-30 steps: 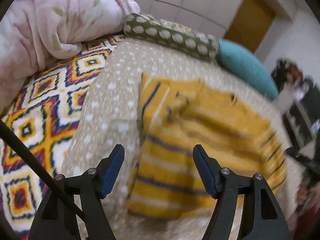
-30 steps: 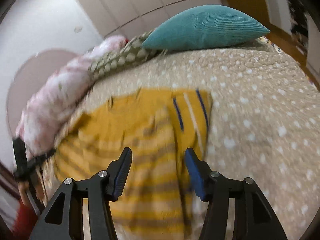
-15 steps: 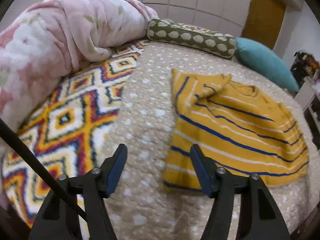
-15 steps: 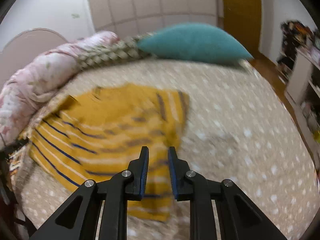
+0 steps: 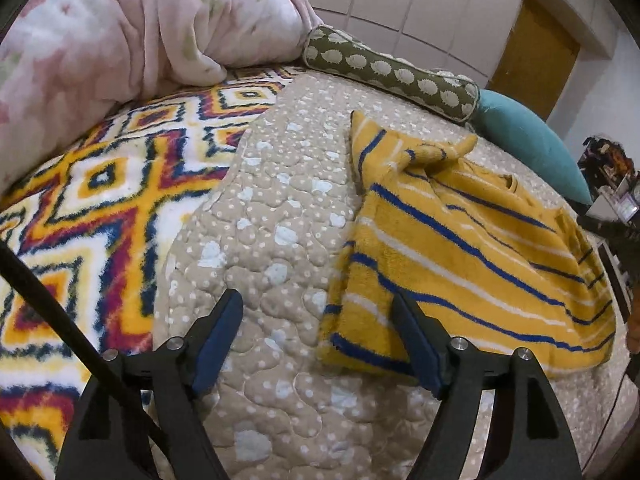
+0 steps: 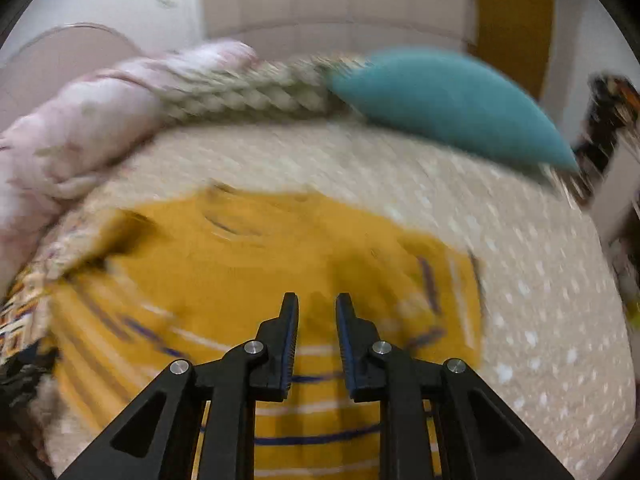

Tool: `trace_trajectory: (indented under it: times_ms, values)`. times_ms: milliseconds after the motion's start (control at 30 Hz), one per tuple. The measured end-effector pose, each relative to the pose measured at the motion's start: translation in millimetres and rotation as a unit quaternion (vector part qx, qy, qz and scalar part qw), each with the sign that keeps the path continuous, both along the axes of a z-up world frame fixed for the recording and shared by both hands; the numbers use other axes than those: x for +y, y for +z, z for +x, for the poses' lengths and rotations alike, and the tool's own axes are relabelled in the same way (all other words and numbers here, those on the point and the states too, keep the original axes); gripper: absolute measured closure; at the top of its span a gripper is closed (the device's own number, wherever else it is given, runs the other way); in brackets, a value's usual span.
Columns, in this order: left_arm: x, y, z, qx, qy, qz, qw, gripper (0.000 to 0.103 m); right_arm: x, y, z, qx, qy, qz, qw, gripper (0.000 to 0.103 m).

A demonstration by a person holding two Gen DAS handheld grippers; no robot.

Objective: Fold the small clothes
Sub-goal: 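Open both grippers and lift them off the folded sweater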

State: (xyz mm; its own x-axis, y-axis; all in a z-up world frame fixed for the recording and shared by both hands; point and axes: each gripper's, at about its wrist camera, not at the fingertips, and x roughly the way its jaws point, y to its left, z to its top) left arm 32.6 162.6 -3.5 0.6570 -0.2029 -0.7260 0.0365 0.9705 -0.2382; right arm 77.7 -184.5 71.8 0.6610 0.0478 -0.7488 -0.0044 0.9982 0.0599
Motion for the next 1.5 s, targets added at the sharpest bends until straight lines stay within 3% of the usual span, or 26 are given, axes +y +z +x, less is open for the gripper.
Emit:
trace_trajectory:
  times_ms: [167,267,467,533,700,833,933,1100,1200,1267,1433,1500]
  values:
    - [2.4,0.1,-4.1,-0.01,0.001,-0.01,0.9999,0.027,89.5,8.7,20.5,0.019,0.123,0.026,0.992,0.083]
    - [7.3,-0.2,-6.2,-0.014,0.0,-0.029,0.9995,0.027,147.8,-10.4,48.1,0.037,0.164,-0.011,0.986,0.084]
    - [13.4,-0.3,-8.5,-0.021,-0.001,-0.053,0.9983,0.027,237.8,-56.4,120.4,0.074,0.196,-0.094,0.973,0.085]
    - [14.6,-0.4,-9.4,-0.023,-0.001,-0.059,0.998,0.027,255.2,-58.3,132.9,0.067,0.196,-0.116,0.971,0.093]
    - [16.2,-0.4,-10.8,-0.023,-0.002,-0.063,0.9978,0.027,272.7,-50.5,144.1,0.071,0.206,-0.124,0.968,0.093]
    - [16.8,-0.7,-10.6,-0.021,-0.002,-0.065,0.9976,0.027,245.1,-21.7,117.6,0.051,0.183,-0.075,0.979,0.084]
    - [15.9,-0.5,-10.2,-0.02,-0.002,-0.063,0.9978,0.027,198.6,2.0,78.2,0.037,0.173,-0.031,0.984,0.081]
    - [10.9,0.0,-7.7,-0.015,-0.001,-0.044,0.9989,0.027,72.4,21.9,27.1,0.025,0.089,-0.011,0.996,0.079]
    - [6.8,-0.5,-5.3,-0.01,-0.003,-0.032,0.9994,0.026,-0.2,18.6,12.9,0.025,0.019,-0.029,0.999,0.078]
    - [5.1,-0.5,-5.4,-0.008,-0.004,-0.026,0.9996,0.025,-33.1,11.2,6.9,0.029,-0.017,-0.051,0.998,0.069]
    - [0.2,-1.2,-3.3,-0.002,-0.004,-0.008,1.0,0.024,-56.2,-21.0,11.7,0.061,-0.006,-0.026,0.998,0.068]
    - [-4.2,-1.2,-2.5,0.003,-0.006,0.008,0.9999,0.023,-71.7,-37.6,26.0,0.08,-0.036,-0.033,0.996,0.064]
